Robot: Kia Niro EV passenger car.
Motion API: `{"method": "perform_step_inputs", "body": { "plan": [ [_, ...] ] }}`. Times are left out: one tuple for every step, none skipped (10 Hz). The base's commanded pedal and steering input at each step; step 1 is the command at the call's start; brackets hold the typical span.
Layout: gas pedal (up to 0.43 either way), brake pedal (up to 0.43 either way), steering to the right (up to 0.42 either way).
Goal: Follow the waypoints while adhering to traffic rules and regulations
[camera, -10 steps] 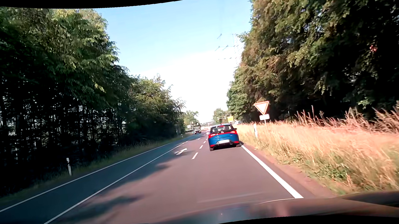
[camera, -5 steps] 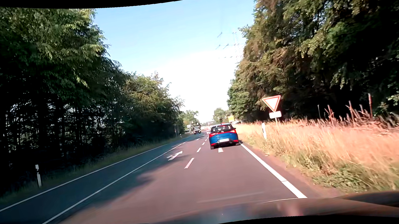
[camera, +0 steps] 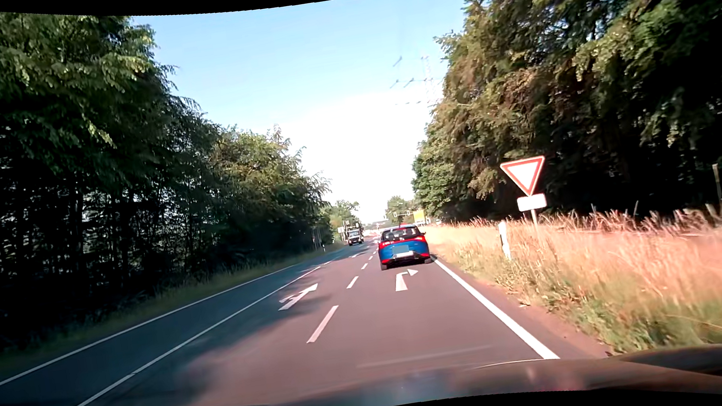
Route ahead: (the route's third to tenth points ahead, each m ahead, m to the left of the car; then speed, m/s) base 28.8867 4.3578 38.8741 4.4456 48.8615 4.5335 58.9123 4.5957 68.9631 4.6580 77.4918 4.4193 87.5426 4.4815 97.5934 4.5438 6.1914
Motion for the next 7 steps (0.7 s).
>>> {"method": "perform_step_inputs", "body": {
  "plan": [
    [0.209, 0.000, -0.005],
    [0.197, 0.000, -0.005],
    [0.197, 0.000, -0.005],
    [0.189, 0.000, -0.005],
    [0.177, 0.000, -0.005],
    [0.157, 0.000, -0.005],
    [0.138, 0.000, -0.005]
  ]
}}
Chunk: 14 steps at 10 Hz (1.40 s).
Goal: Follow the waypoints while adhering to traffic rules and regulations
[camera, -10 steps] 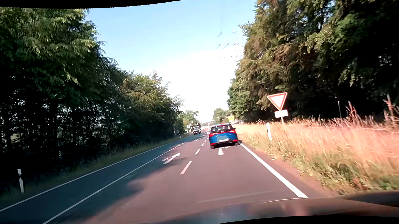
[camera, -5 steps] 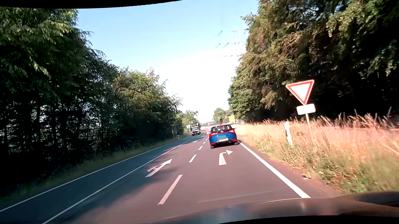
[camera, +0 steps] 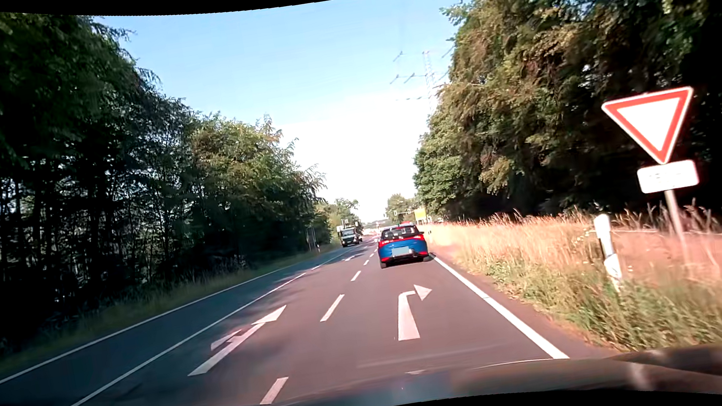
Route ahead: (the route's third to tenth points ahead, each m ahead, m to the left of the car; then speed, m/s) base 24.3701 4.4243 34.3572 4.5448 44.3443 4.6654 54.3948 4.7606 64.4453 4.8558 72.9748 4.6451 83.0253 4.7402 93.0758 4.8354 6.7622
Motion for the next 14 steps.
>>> {"method": "perform_step_inputs", "body": {
  "plan": [
    [0.130, 0.000, -0.005],
    [0.110, 0.000, -0.005],
    [0.098, 0.000, -0.005],
    [0.098, 0.000, -0.004],
    [0.079, 0.000, -0.004],
    [0.047, 0.000, -0.004],
    [0.020, 0.000, -0.004],
    [0.000, 0.000, -0.003],
    [0.000, 0.000, -0.002],
    [0.000, 0.000, -0.002],
    [0.000, 0.000, -0.002],
    [0.000, 0.000, -0.002],
    [0.000, 0.000, -0.002],
    [0.000, 0.000, -0.002]
  ]
}}
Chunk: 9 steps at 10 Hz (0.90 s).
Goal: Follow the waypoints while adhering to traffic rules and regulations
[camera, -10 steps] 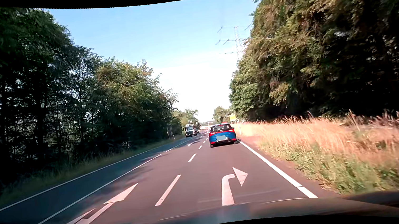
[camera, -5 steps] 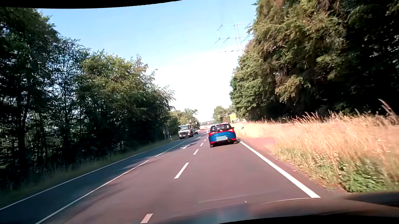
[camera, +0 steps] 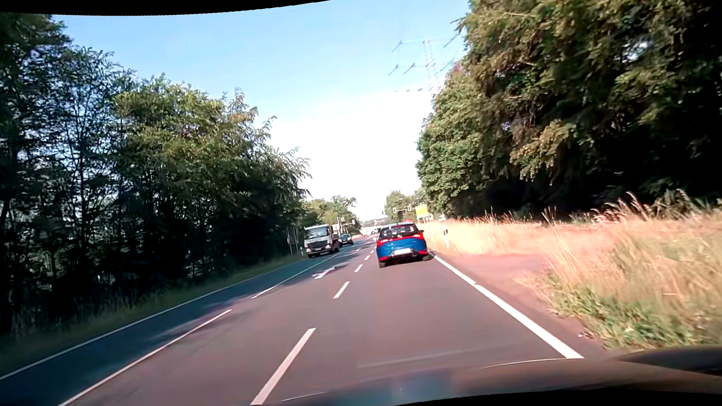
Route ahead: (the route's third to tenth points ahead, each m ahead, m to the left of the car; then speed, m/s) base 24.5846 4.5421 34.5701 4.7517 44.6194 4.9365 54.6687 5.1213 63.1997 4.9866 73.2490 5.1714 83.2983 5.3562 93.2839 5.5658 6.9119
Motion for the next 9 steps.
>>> {"method": "perform_step_inputs", "body": {
  "plan": [
    [0.000, 0.000, -0.002],
    [0.000, 0.000, -0.002],
    [0.000, 0.000, -0.002],
    [0.000, 0.000, -0.002],
    [0.000, 0.000, -0.002],
    [0.000, 0.000, -0.002],
    [0.000, 0.000, -0.002],
    [0.000, 0.000, -0.002],
    [0.000, 0.000, -0.003]
  ]
}}
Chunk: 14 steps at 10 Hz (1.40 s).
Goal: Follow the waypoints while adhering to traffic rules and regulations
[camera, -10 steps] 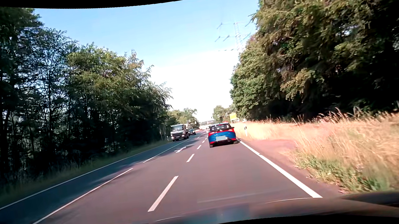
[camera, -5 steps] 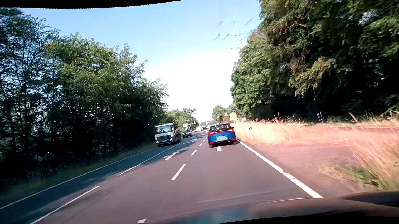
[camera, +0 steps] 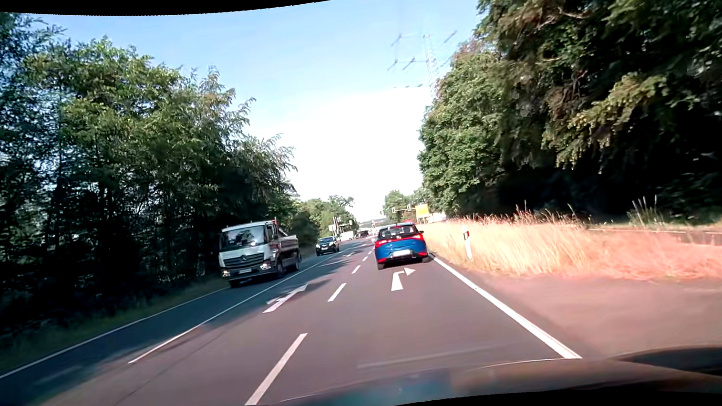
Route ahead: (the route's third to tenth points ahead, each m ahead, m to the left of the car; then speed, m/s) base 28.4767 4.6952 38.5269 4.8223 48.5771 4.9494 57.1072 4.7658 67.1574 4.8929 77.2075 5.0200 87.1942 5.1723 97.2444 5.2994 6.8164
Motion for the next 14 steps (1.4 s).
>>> {"method": "perform_step_inputs", "body": {
  "plan": [
    [0.000, 0.000, -0.004],
    [0.000, 0.000, -0.004],
    [0.000, 0.000, -0.004],
    [0.000, 0.000, -0.004],
    [0.000, 0.000, -0.005],
    [0.000, 0.000, -0.005],
    [0.000, 0.000, -0.005],
    [0.000, 0.000, -0.005],
    [0.000, 0.000, -0.005],
    [0.000, 0.000, -0.005],
    [0.000, 0.000, -0.005],
    [0.000, 0.000, -0.005],
    [0.000, 0.000, -0.005],
    [0.000, 0.000, -0.006]
  ]
}}
